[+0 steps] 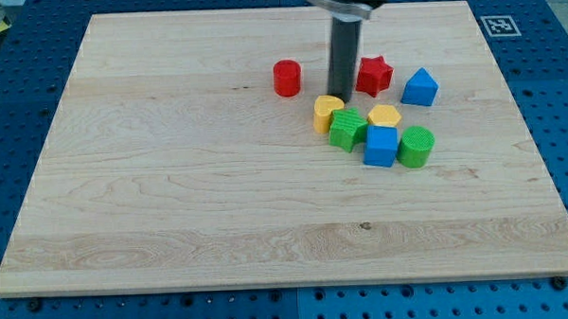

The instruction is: Adjust the heart at the top left side of the green star

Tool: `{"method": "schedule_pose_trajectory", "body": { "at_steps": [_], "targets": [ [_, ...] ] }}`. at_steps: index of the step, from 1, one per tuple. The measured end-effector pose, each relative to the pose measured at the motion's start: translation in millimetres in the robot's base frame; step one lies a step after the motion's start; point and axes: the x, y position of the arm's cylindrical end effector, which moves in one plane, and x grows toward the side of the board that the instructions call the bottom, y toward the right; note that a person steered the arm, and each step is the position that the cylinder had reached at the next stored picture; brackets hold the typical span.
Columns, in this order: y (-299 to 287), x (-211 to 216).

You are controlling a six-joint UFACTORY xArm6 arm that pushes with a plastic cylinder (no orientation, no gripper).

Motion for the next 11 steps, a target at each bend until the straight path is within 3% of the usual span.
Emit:
{"method": "schedule_pose_trajectory", "body": {
  "at_steps": [4,6,8,11],
  "targets": [
    [-12,18],
    [-59,0],
    [-80,30],
    [-29,9]
  ]
}}
